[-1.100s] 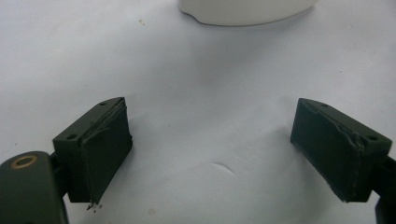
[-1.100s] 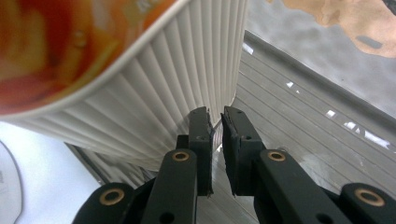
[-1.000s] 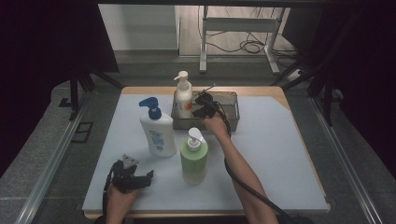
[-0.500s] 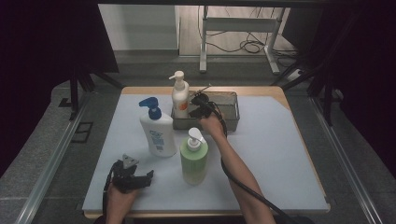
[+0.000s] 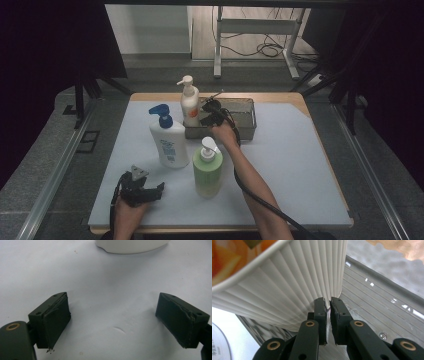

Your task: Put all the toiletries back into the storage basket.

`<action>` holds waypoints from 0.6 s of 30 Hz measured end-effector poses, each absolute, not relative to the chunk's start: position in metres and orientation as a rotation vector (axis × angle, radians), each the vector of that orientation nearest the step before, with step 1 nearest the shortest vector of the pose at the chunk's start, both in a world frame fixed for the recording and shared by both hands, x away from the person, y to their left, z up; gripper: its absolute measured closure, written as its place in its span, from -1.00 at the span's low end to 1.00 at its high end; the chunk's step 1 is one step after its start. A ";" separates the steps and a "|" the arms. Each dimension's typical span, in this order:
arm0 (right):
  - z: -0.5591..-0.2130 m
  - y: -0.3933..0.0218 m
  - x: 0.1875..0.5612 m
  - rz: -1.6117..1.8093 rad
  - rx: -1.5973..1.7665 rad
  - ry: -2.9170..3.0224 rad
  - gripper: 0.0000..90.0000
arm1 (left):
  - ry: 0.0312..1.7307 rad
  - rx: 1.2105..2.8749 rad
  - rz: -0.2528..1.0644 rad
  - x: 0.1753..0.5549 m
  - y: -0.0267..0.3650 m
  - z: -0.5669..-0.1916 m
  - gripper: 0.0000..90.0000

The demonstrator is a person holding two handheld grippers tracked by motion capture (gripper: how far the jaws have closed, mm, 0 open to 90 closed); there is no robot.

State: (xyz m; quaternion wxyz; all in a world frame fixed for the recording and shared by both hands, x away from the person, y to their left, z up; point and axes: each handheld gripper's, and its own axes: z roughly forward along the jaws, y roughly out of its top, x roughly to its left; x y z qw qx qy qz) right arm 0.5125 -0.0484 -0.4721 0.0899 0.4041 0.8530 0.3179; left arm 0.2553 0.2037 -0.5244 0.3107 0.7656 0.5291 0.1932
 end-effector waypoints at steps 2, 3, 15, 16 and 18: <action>-0.472 -0.049 0.513 0.954 1.207 2.536 0.86 | 1.397 2.022 0.510 0.255 0.204 -0.524 -0.74; -0.472 -0.049 0.513 0.961 1.215 2.533 0.86 | 1.397 2.021 0.510 0.255 0.204 -0.524 -0.74; -0.471 -0.047 0.512 0.953 1.213 2.530 0.84 | 1.397 2.020 0.510 0.256 0.204 -0.524 -0.74; -0.471 -0.048 0.511 0.952 1.211 2.530 0.81 | 1.397 2.021 0.510 0.255 0.204 -0.524 -0.74; -0.471 -0.049 0.511 0.952 1.204 2.525 0.75 | 1.397 2.021 0.510 0.255 0.204 -0.524 -0.74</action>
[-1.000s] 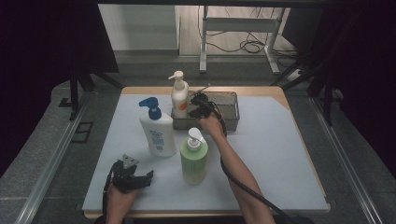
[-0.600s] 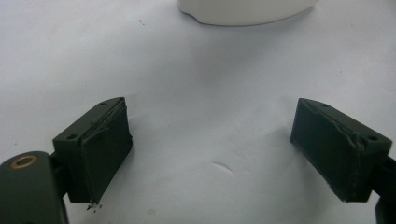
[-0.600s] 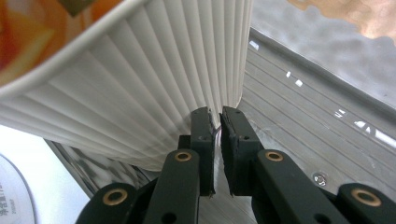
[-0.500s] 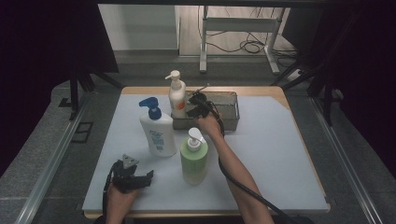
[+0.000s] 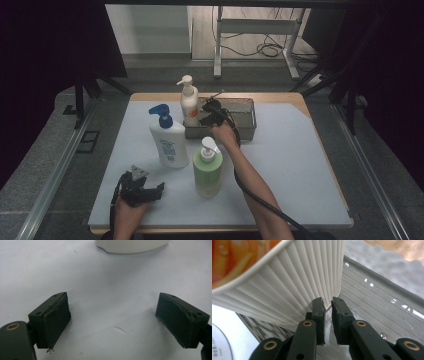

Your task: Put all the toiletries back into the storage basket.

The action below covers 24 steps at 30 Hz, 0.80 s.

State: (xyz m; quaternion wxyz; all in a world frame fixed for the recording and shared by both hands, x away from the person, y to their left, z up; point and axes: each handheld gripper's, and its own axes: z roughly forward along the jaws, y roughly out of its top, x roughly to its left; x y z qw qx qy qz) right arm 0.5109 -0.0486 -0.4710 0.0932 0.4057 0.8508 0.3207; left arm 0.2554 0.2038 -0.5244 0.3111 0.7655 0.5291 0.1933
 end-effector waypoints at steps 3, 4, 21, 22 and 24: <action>-0.471 -0.050 0.510 0.941 1.188 2.508 0.62 | 1.397 2.021 0.510 0.255 0.204 -0.524 -0.74; -0.471 -0.050 0.509 0.942 1.194 2.502 0.59 | 1.396 2.021 0.511 0.255 0.204 -0.524 -0.74; -0.448 -0.072 0.497 0.994 1.127 2.442 0.23 | 1.396 2.020 0.513 0.255 0.204 -0.525 -0.74; -0.445 -0.074 0.495 1.003 1.128 2.442 0.22 | 1.396 2.018 0.512 0.255 0.204 -0.525 -0.74; -0.442 -0.078 0.493 1.018 1.108 2.440 0.20 | 1.396 2.018 0.512 0.255 0.204 -0.525 -0.74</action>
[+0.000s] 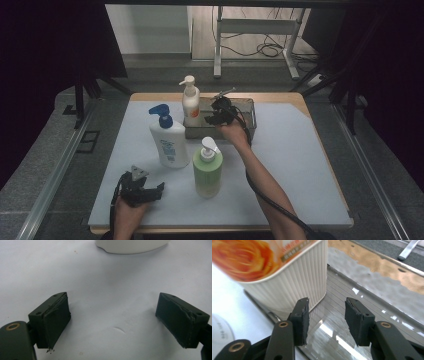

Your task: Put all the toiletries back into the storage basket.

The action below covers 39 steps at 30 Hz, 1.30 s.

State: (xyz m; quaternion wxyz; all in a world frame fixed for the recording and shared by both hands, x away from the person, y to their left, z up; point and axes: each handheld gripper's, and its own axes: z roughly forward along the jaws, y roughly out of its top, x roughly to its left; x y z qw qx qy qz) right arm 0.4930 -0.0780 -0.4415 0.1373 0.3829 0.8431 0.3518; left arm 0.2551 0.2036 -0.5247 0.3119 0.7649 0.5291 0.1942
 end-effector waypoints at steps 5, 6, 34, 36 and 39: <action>-0.431 -0.086 0.482 1.053 1.071 2.457 0.15 | 1.396 2.020 0.514 0.255 0.204 -0.525 -0.74; -0.429 -0.087 0.480 1.061 1.064 2.460 0.14 | 1.396 2.020 0.514 0.255 0.204 -0.525 -0.74; -0.423 -0.126 0.434 1.129 0.902 2.526 -0.30 | 1.396 2.015 0.518 0.255 0.203 -0.525 -0.74; -0.423 -0.129 0.431 1.128 0.905 2.529 -0.33 | 1.396 2.017 0.516 0.255 0.203 -0.525 -0.74; -0.424 -0.134 0.427 1.129 0.895 2.534 -0.39 | 1.396 2.017 0.516 0.255 0.203 -0.525 -0.74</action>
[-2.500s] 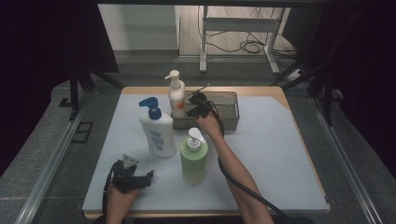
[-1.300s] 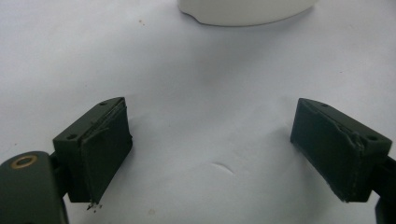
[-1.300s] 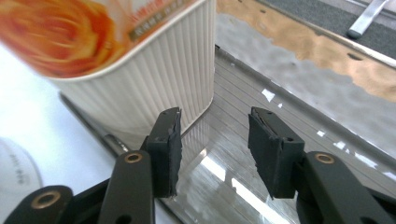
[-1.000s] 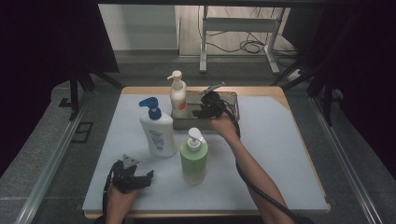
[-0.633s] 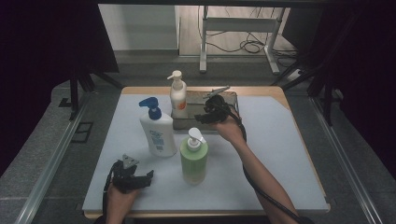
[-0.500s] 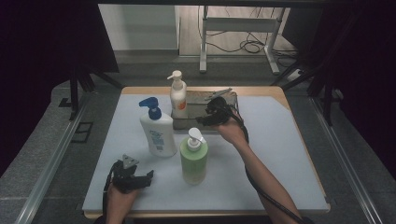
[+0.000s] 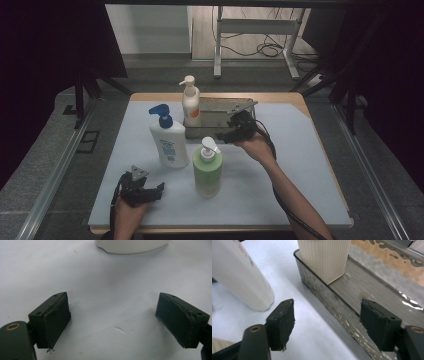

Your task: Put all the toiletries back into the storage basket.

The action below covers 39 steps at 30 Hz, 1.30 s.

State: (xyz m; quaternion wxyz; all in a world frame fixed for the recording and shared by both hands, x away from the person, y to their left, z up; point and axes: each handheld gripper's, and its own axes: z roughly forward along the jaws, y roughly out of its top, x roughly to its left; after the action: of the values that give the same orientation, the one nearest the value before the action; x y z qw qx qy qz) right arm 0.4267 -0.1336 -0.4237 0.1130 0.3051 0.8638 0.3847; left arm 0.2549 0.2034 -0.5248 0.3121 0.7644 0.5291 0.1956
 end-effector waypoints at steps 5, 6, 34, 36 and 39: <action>-0.426 -0.139 0.417 1.122 0.875 2.545 -0.49 | 1.396 2.017 0.516 0.255 0.203 -0.525 -0.74; -0.427 -0.140 0.415 1.122 0.871 2.549 -0.53 | 1.396 2.017 0.516 0.255 0.203 -0.525 -0.74; -0.452 -0.169 0.368 1.117 0.745 2.625 -0.80 | 1.396 2.017 0.516 0.255 0.203 -0.525 -0.74; -0.454 -0.170 0.364 1.116 0.730 2.634 -0.83 | 1.396 2.017 0.517 0.255 0.203 -0.525 -0.74; -0.457 -0.171 0.359 1.125 0.717 2.640 -0.90 | 1.396 2.017 0.516 0.255 0.203 -0.525 -0.74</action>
State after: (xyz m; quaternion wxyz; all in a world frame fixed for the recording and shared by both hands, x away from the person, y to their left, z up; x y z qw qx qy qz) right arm 0.3588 -0.1715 -0.4570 0.0917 0.2414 0.8887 0.3789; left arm 0.2548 0.2034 -0.5248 0.3121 0.7644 0.5291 0.1957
